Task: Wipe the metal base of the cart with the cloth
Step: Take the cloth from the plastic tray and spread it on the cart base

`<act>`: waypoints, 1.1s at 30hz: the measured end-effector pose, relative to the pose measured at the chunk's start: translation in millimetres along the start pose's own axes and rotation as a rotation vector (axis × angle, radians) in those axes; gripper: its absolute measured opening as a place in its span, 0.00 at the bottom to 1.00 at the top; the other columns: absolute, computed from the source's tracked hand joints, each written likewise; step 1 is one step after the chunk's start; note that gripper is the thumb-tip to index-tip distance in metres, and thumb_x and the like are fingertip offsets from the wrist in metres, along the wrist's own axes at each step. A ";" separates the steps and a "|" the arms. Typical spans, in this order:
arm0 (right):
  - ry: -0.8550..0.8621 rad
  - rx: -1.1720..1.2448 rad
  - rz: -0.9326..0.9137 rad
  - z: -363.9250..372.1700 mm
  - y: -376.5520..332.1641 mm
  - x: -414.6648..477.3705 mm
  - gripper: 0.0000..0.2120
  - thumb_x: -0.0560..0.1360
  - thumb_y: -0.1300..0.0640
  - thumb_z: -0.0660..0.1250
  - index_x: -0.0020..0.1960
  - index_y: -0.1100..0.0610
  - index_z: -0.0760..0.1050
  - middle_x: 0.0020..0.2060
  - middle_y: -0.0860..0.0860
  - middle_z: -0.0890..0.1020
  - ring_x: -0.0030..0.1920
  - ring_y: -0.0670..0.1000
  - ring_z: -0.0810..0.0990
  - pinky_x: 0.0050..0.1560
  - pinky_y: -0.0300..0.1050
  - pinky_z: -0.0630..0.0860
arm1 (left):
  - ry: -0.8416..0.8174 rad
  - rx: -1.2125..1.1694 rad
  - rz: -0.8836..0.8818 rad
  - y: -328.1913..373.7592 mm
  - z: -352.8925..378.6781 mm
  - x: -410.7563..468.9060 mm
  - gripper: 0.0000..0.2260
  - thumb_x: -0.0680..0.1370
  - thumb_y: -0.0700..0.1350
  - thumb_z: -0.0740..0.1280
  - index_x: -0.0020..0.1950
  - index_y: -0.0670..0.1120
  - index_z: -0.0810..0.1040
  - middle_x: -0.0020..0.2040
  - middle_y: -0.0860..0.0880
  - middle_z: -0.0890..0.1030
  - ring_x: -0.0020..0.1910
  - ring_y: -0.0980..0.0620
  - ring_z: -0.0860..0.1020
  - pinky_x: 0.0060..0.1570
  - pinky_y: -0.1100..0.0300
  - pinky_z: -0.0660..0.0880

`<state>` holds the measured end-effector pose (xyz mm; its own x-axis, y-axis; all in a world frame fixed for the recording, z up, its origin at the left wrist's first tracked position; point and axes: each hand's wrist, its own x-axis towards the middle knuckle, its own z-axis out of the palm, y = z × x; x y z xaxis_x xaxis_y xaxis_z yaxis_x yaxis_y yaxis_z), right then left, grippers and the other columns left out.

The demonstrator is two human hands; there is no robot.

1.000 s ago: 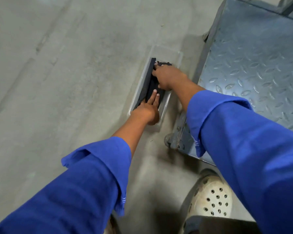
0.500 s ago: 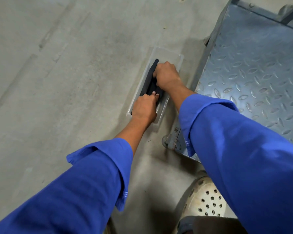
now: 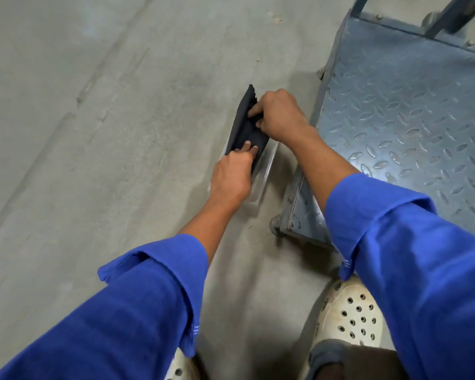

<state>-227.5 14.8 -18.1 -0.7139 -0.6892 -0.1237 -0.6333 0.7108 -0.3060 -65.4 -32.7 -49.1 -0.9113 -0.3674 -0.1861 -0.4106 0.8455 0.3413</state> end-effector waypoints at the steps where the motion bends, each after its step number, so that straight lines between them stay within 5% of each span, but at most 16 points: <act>1: 0.014 0.008 -0.004 -7.4 -0.5 -3.7 0.20 0.75 0.68 0.72 0.63 0.52 0.86 0.59 0.55 0.87 0.60 0.60 0.84 0.63 0.48 0.80 | 0.021 -0.004 0.004 1.1 -4.0 -0.3 0.32 0.79 0.29 0.63 0.82 0.49 0.69 0.84 0.49 0.65 0.68 0.35 0.79 0.65 0.42 0.78; 8: 0.160 0.078 -0.019 -77.7 1.0 -27.1 0.21 0.74 0.69 0.73 0.63 0.52 0.86 0.59 0.55 0.87 0.62 0.58 0.84 0.65 0.47 0.79 | 0.063 0.003 0.056 43.6 -44.0 -5.2 0.35 0.76 0.28 0.65 0.82 0.48 0.68 0.85 0.47 0.64 0.66 0.35 0.79 0.62 0.42 0.78; 11: 0.145 0.147 -0.019 -114.9 12.5 -40.7 0.22 0.73 0.71 0.74 0.61 0.51 0.87 0.56 0.53 0.88 0.55 0.55 0.86 0.62 0.48 0.81 | 0.099 0.059 0.078 78.3 -74.4 -13.8 0.29 0.77 0.29 0.66 0.77 0.46 0.73 0.76 0.43 0.74 0.61 0.35 0.80 0.56 0.44 0.78; 15: 0.075 0.209 0.036 -162.3 40.5 -68.3 0.20 0.72 0.67 0.80 0.57 0.47 0.88 0.47 0.45 0.87 0.43 0.42 0.82 0.48 0.26 0.75 | 0.111 0.070 0.196 129.0 -104.4 -40.2 0.16 0.79 0.33 0.66 0.66 0.42 0.80 0.57 0.39 0.81 0.55 0.37 0.80 0.46 0.49 0.73; 18: -0.004 0.209 0.119 -178.3 66.3 -91.6 0.18 0.71 0.65 0.81 0.55 0.46 0.88 0.48 0.45 0.87 0.51 0.44 0.82 0.54 0.32 0.75 | 0.063 0.027 0.318 159.6 -103.2 -57.3 0.15 0.79 0.32 0.68 0.64 0.42 0.80 0.60 0.40 0.79 0.53 0.38 0.80 0.44 0.52 0.70; 21: -0.014 0.193 0.227 -172.5 90.7 -108.2 0.17 0.72 0.64 0.81 0.55 0.46 0.88 0.48 0.49 0.87 0.54 0.47 0.83 0.59 0.41 0.77 | -0.020 -0.038 0.452 166.8 -78.2 -59.4 0.27 0.78 0.34 0.70 0.77 0.43 0.72 0.77 0.40 0.72 0.65 0.36 0.78 0.56 0.46 0.77; 24: 0.093 0.186 0.306 -153.1 109.3 -118.5 0.18 0.74 0.66 0.79 0.58 0.48 0.88 0.49 0.52 0.87 0.52 0.48 0.83 0.56 0.39 0.77 | -0.131 0.004 0.497 156.4 -37.3 -58.4 0.36 0.83 0.41 0.67 0.87 0.43 0.52 0.87 0.41 0.54 0.85 0.36 0.56 0.83 0.42 0.57; 27: 0.169 0.230 0.333 -129.7 121.3 -123.4 0.18 0.76 0.69 0.76 0.60 0.52 0.87 0.58 0.53 0.87 0.58 0.48 0.83 0.61 0.34 0.75 | -0.057 0.088 0.535 139.9 -1.4 -59.3 0.34 0.88 0.56 0.56 0.87 0.44 0.44 0.88 0.43 0.45 0.87 0.43 0.44 0.85 0.43 0.41; 33: 0.196 0.197 0.279 -96.1 122.4 -130.4 0.22 0.80 0.66 0.71 0.72 0.55 0.80 0.77 0.55 0.74 0.78 0.55 0.70 0.80 0.43 0.61 | 0.099 0.083 0.572 127.9 23.4 -60.1 0.36 0.85 0.64 0.45 0.88 0.45 0.48 0.88 0.44 0.46 0.87 0.45 0.44 0.85 0.42 0.45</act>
<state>-240.6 205.1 51.3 -0.9059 -0.4204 -0.0508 -0.3514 0.8134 -0.4635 -62.4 106.6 -15.7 -0.9876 0.1247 0.0951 0.1472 0.9461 0.2884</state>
